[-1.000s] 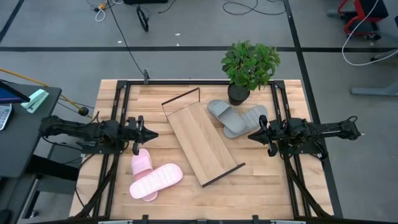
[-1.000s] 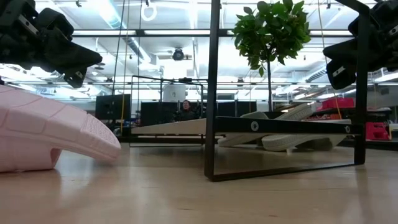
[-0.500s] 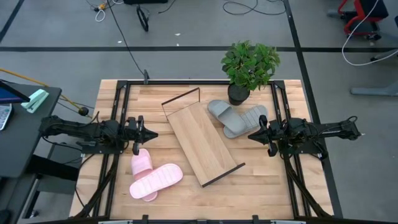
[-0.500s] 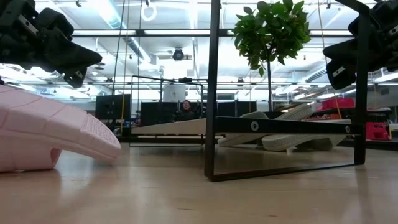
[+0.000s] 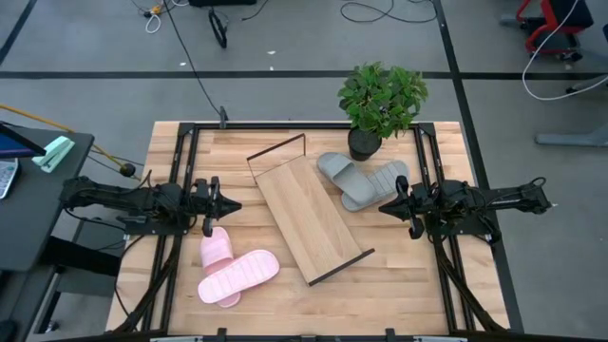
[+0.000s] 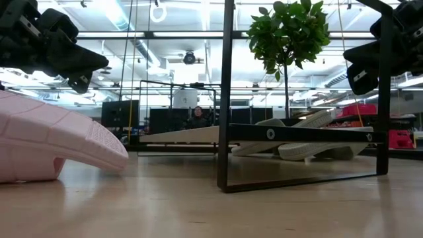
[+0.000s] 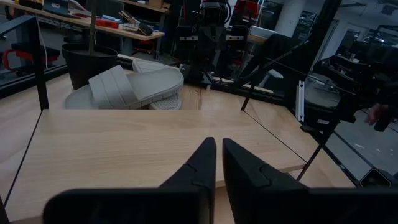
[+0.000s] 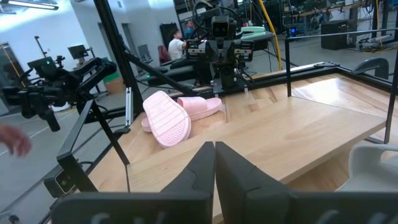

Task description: Pick and place slides into the shelf

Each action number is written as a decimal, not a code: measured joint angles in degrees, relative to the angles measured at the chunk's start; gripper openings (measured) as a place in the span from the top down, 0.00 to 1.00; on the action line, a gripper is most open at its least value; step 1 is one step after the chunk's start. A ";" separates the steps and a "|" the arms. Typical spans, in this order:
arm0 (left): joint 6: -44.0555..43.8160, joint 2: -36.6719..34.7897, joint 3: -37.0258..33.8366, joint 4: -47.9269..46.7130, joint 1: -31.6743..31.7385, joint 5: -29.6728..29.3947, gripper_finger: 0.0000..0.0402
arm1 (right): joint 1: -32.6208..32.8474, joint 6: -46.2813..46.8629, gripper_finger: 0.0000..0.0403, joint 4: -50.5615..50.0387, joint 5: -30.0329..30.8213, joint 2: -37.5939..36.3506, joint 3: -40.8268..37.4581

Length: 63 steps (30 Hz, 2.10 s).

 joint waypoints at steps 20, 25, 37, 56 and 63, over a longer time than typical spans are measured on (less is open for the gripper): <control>0.02 0.00 0.01 0.01 0.00 -0.02 0.91 | 0.02 1.78 0.96 0.00 -0.02 0.09 0.00; 0.07 0.01 0.01 0.05 0.00 -0.90 0.93 | 0.00 2.01 0.96 -0.02 0.00 0.09 -0.01; -20.93 0.01 0.00 6.26 3.41 -13.33 0.95 | 0.00 11.61 0.96 1.17 11.57 1.14 4.94; -17.68 -0.01 7.01 11.85 4.04 -13.81 0.94 | -0.04 19.03 0.96 -12.77 15.77 16.37 27.95; -21.52 0.70 7.02 11.79 4.02 -13.73 0.92 | -0.04 23.14 0.93 -35.92 14.57 22.17 36.69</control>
